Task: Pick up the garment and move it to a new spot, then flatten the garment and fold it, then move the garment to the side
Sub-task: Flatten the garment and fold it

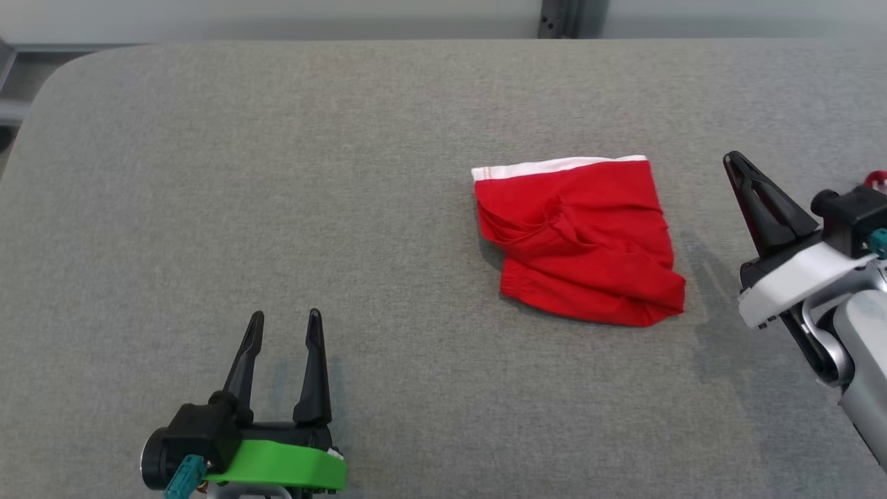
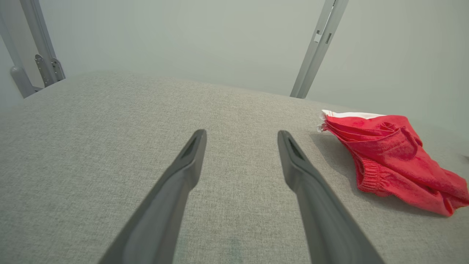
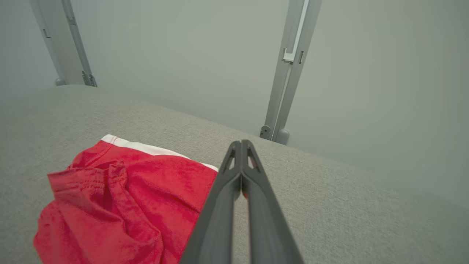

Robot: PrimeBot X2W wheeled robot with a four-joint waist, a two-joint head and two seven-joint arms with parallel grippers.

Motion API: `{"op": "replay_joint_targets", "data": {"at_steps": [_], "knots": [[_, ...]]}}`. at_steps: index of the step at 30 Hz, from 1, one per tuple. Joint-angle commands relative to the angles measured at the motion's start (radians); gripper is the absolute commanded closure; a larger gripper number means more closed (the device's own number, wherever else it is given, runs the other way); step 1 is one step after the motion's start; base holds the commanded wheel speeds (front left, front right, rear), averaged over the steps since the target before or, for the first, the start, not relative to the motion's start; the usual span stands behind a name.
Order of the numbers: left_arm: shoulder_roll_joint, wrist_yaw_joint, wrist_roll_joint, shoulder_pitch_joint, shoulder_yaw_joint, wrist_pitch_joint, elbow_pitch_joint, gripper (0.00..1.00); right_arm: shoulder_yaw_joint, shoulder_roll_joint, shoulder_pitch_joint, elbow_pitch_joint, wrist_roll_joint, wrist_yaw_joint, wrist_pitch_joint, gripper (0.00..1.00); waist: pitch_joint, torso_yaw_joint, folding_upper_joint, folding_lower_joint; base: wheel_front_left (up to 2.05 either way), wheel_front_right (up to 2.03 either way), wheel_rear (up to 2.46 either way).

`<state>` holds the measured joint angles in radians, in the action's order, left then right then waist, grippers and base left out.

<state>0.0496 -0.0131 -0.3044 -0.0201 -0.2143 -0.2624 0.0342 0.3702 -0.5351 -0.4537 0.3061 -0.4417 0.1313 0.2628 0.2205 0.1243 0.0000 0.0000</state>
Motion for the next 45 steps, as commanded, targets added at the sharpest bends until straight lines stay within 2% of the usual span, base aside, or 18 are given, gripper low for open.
{"op": "replay_joint_targets", "data": {"at_steps": [1, 6, 12, 23, 29, 45], "knots": [[0.002, -0.005, -0.004, 0.024, -0.006, -0.003, 0.0, 0.0, 0.042, -0.018, -0.04, 0.022, -0.013, -0.001, 0.002, 1.0, 0.095, 0.101, 0.0, 0.0, 0.0, 0.0, 0.0], [0.002, -0.017, -0.021, 0.043, -0.031, -0.003, 0.001, 0.0, 0.171, -0.045, -0.13, 0.105, -0.077, -0.001, 0.002, 1.0, 0.118, 0.147, 0.0, 0.0, 0.0, 0.0, 0.0], [0.002, -0.03, -0.032, 0.05, -0.045, -0.003, -0.002, 0.0, 0.25, -0.054, -0.167, 0.143, -0.122, -0.001, 0.002, 1.0, 0.127, 0.167, 0.0, 0.0, 0.0, 0.0, 0.0], [0.002, -0.044, -0.032, 0.04, -0.037, -0.003, -0.001, 0.0, 0.31, -0.049, -0.106, 0.06, -0.118, -0.001, 0.002, 1.0, 0.109, 0.136, 0.0, 0.0, 0.0, 0.0, 0.0], [0.002, -0.037, -0.025, 0.039, -0.034, -0.003, 0.002, 0.0, 0.342, -0.041, -0.046, 0.021, -0.125, -0.001, 0.002, 1.0, 0.101, 0.119, 0.0, 0.0, 0.0, 0.0, 0.0], [0.002, -0.035, -0.019, 0.024, -0.037, -0.003, 0.009, 0.0, 0.526, 0.02, -0.053, -0.003, -0.148, -0.001, 0.002, 1.0, 0.082, 0.126, 0.0, 0.0, 0.0, 0.0, 0.0]]}}
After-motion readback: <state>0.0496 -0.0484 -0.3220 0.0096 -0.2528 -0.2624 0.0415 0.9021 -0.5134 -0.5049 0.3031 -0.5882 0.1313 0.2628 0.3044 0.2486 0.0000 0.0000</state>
